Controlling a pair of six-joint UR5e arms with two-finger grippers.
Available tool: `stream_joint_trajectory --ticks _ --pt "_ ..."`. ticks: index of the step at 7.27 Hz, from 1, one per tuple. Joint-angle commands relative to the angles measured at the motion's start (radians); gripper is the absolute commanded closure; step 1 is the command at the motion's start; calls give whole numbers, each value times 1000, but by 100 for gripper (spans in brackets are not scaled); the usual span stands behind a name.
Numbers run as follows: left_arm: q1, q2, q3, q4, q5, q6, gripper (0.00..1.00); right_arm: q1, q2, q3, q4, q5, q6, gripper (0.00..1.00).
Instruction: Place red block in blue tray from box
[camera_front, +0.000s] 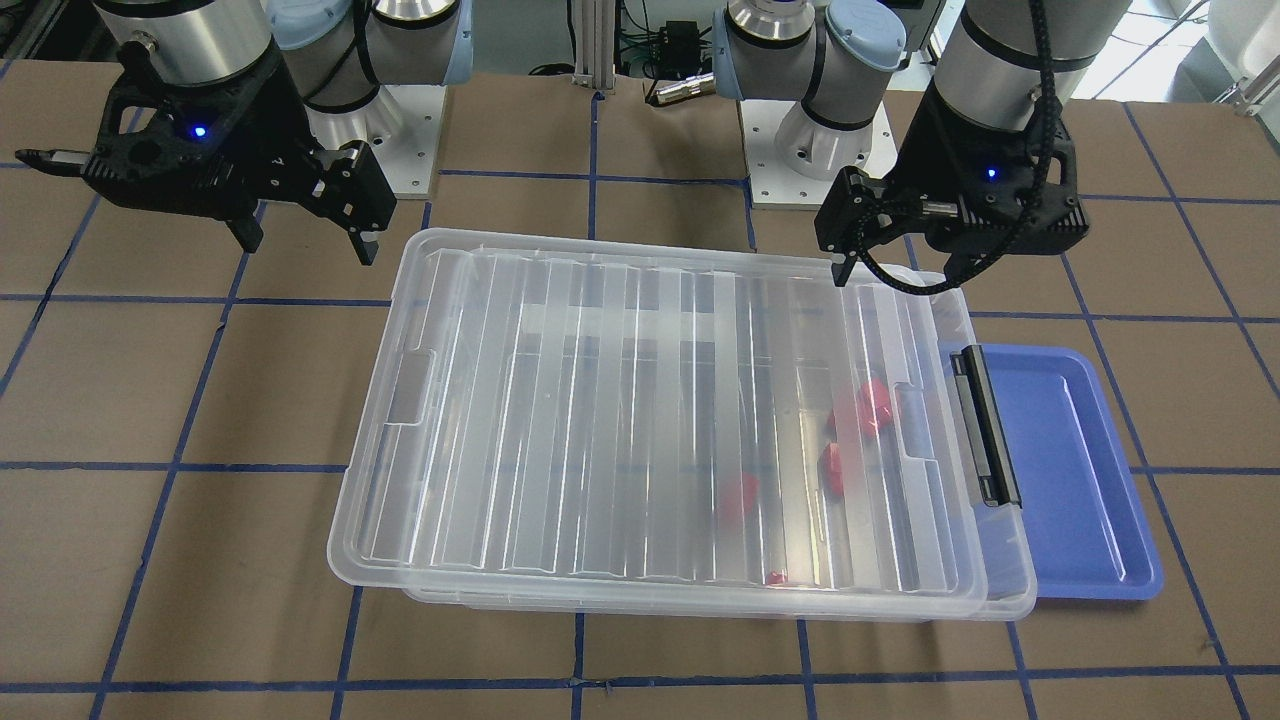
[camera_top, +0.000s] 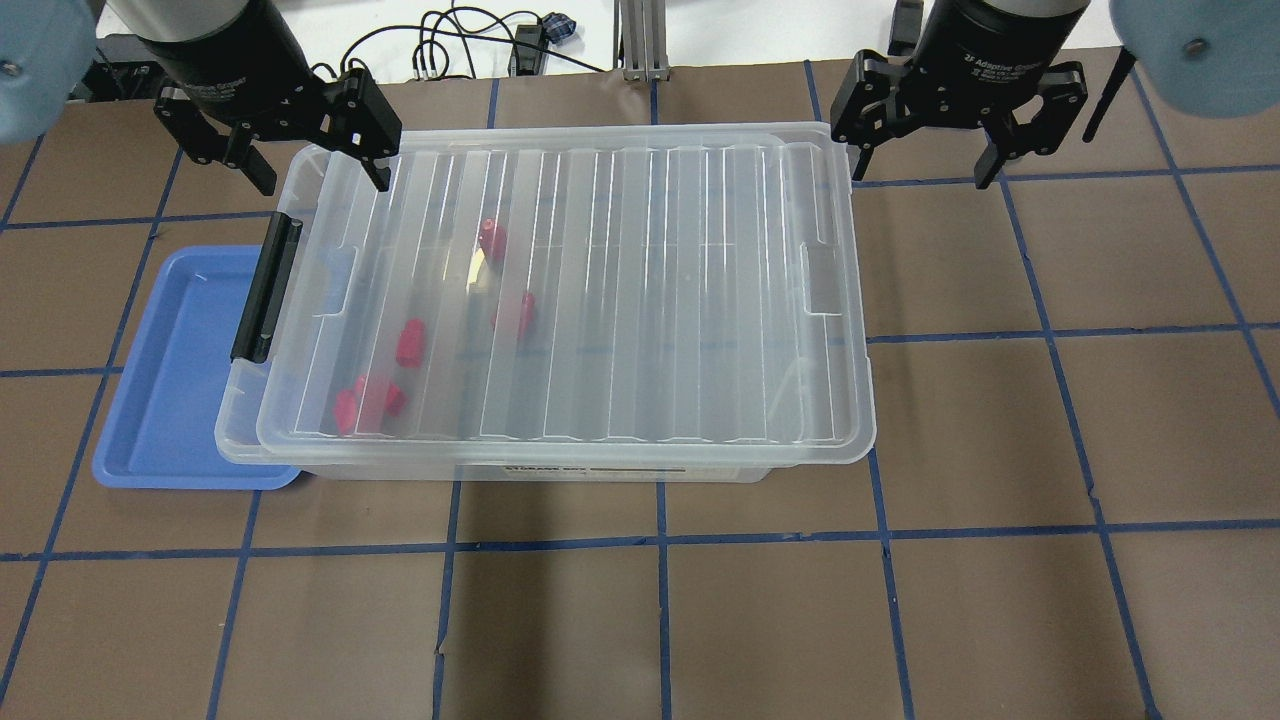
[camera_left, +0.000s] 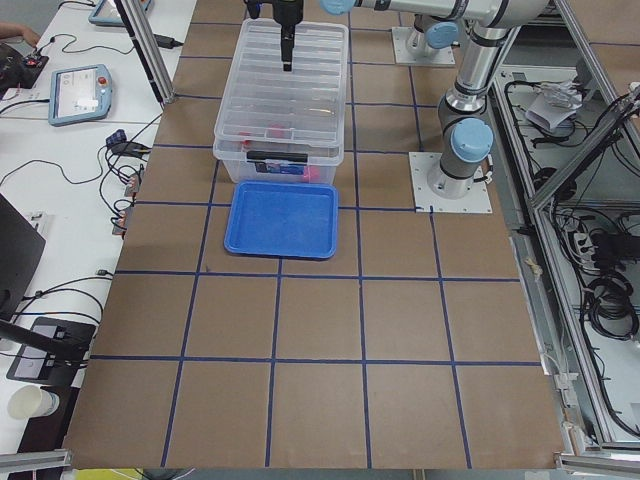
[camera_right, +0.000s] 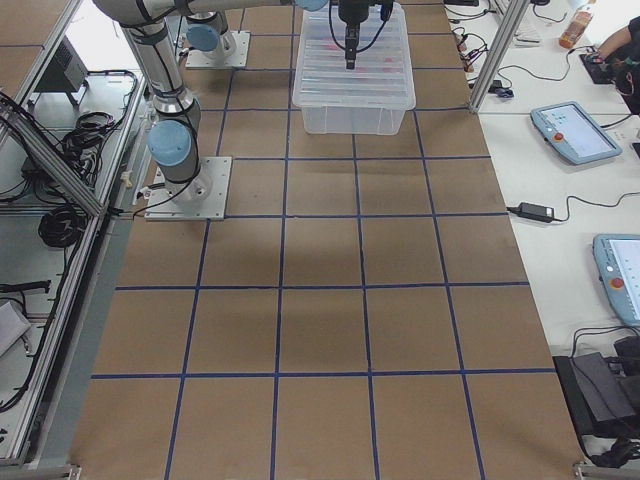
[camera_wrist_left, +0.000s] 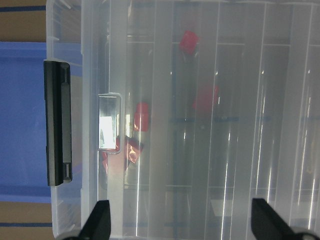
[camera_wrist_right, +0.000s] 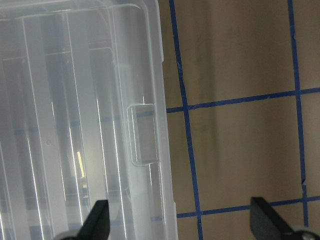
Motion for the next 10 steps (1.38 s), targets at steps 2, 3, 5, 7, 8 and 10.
stream_joint_trajectory --ticks 2,3,5,7,8,10 --pt "-5 12 -10 -1 1 0 0 2 0 0 0 -4 1 0" --pt "-5 12 -12 0 1 0 0 2 0 2 0 -4 1 0" --pt "-5 12 -1 2 -5 0 0 2 0 2 0 -5 1 0" --pt "-6 10 -4 2 -10 0 0 2 -2 8 -1 2 1 0" --pt "-5 15 -9 4 -8 0 0 2 0 10 -9 2 1 0" --pt "-5 16 -4 2 -10 0 0 3 1 20 -15 4 4 0"
